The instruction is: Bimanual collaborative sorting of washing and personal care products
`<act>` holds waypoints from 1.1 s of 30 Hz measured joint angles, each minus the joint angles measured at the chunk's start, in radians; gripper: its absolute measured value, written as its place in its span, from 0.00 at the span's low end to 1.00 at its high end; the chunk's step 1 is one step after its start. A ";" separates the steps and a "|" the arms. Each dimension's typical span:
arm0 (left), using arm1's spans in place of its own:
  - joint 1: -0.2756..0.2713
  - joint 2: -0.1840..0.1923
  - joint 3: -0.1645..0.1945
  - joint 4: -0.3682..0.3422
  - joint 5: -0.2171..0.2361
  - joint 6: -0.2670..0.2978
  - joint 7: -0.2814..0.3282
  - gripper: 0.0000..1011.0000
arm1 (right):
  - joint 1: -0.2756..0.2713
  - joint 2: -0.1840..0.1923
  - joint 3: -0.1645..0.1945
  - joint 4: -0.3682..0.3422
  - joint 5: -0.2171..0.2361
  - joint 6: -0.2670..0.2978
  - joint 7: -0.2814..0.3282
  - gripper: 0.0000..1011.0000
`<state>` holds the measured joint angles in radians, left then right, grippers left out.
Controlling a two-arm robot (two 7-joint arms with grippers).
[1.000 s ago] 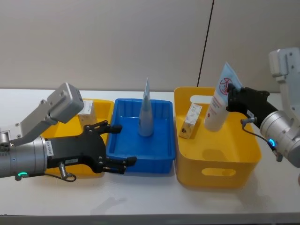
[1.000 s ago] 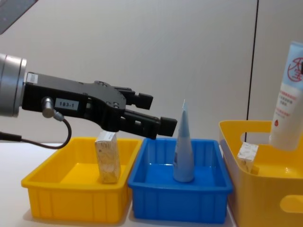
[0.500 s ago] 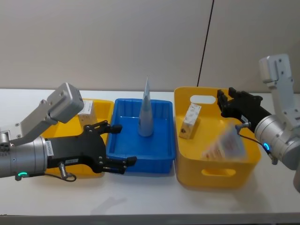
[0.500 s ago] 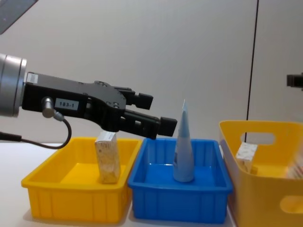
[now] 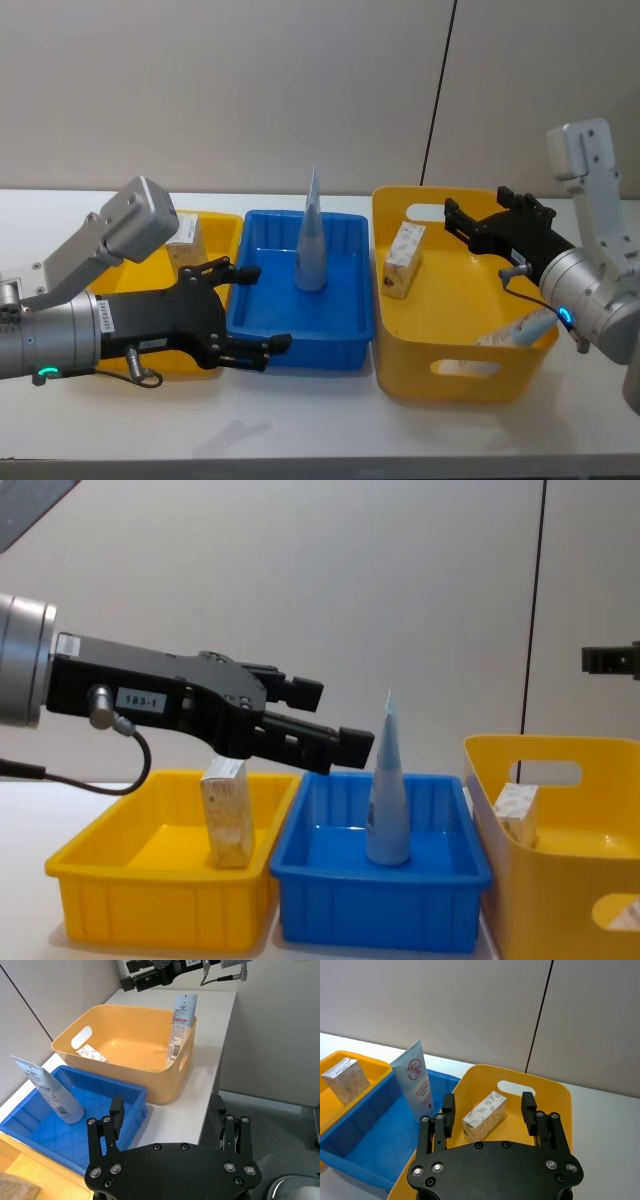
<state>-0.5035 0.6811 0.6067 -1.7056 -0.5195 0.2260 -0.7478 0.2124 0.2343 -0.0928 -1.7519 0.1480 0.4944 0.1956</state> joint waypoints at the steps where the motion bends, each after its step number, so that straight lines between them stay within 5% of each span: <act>1: 0.000 0.000 0.000 0.000 0.000 0.000 0.000 0.99 | 0.000 0.000 0.000 0.000 0.000 0.000 0.000 0.76; 10: 0.000 0.000 0.000 0.000 0.000 0.000 0.000 0.99 | -0.010 0.008 -0.012 -0.010 0.008 -0.023 0.030 0.99; 33: 0.000 0.000 0.000 0.000 0.000 0.000 0.000 0.99 | -0.093 0.067 -0.099 -0.072 0.069 -0.130 0.195 0.99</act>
<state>-0.5035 0.6810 0.6067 -1.7056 -0.5195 0.2260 -0.7478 0.1190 0.3016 -0.1917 -1.8240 0.2170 0.3648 0.3908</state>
